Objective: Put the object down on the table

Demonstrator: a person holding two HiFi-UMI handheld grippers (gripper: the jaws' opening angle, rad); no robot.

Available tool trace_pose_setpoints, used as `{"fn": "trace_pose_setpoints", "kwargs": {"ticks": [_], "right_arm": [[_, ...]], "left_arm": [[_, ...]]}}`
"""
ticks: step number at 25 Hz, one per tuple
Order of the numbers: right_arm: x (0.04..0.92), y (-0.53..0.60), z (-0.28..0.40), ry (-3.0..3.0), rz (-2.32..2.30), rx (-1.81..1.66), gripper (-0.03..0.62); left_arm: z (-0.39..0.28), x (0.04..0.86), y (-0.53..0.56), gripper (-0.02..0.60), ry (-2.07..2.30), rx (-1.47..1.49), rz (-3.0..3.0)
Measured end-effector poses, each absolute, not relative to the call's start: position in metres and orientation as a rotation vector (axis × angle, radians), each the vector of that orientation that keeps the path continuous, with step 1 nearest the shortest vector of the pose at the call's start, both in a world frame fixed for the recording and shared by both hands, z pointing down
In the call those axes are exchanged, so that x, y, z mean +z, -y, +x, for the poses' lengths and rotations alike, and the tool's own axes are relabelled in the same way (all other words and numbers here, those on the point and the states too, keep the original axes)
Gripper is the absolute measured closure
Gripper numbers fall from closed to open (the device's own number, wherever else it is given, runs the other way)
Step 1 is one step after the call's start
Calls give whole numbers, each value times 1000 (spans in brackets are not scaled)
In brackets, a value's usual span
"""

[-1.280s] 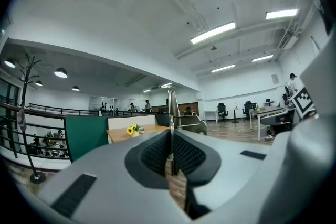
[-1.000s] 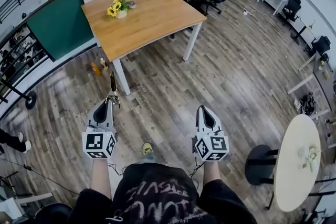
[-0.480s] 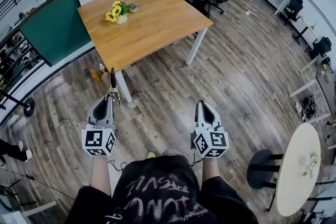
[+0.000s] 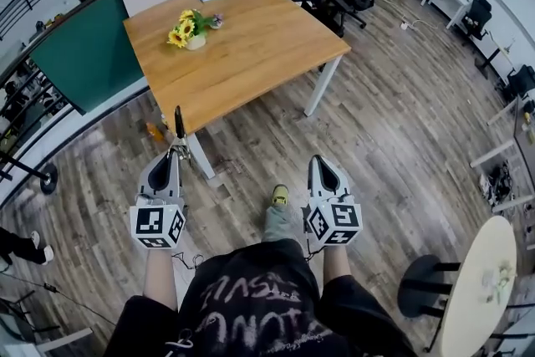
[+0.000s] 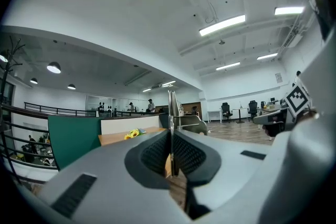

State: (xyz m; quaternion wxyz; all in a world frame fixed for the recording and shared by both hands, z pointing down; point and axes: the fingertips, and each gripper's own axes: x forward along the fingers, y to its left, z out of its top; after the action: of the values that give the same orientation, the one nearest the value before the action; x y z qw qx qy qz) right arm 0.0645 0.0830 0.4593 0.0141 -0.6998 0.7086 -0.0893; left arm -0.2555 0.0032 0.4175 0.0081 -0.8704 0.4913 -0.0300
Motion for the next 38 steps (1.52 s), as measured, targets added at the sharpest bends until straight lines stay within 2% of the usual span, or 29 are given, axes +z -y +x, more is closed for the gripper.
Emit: {"fn": "trace_pose_setpoints", "kwargs": {"ticks": [21,27,38], "right_arm": [[465,254,219,-2443,-1977,-339,589],[471,309,237,-2484,-1920,-362,589],[473,350,236,-2519,-1871,-370,589]], "left_arm": [[-114,434,271,566,-1848,-206,-2583],[-91,442,313,566,-1892,-296,-2542],[-87,454,341,566,-1933,-355,-2530]]}}
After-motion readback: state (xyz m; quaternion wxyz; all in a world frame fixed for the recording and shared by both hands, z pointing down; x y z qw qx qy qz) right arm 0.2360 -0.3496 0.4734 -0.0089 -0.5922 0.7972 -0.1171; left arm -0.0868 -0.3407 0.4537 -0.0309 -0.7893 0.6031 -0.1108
